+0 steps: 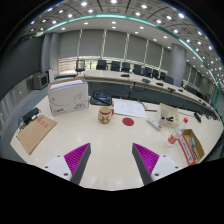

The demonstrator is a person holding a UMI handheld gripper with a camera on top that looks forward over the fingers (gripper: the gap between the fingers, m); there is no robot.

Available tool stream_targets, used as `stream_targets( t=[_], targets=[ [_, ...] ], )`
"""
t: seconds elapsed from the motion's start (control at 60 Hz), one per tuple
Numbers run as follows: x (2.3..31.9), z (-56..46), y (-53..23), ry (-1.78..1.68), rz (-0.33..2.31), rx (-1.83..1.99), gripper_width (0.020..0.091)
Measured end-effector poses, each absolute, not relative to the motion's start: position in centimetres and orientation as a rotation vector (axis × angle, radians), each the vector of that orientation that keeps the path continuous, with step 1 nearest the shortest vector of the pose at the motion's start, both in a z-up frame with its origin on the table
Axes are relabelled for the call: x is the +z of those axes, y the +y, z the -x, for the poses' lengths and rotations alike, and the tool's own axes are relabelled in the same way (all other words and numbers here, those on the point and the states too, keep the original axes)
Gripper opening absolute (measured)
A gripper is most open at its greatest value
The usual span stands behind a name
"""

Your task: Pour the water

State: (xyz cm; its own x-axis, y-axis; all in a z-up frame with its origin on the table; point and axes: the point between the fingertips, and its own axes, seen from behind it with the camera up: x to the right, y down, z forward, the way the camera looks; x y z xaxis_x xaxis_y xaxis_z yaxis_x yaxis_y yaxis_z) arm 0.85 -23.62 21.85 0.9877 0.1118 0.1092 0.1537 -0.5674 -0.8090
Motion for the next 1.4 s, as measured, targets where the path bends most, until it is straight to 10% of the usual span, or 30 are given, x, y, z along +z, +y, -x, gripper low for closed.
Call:
stream_targets(
  t=[0.617, 1.083, 1.267, 1.4],
  targets=[
    [13.2, -32.3, -18.8, -0.052, 2.186, -0.106, 0.0869],
    [7.4, -43.4, -1.8, 0.078, 2.022, -0.065, 0.0852],
    [6.9, -43.6, 1.3, 0.065, 1.983, -0.097, 0.0552],
    [7.0, -43.5, 1.5, 0.063, 1.956, -0.091, 0.0486]
  ],
)
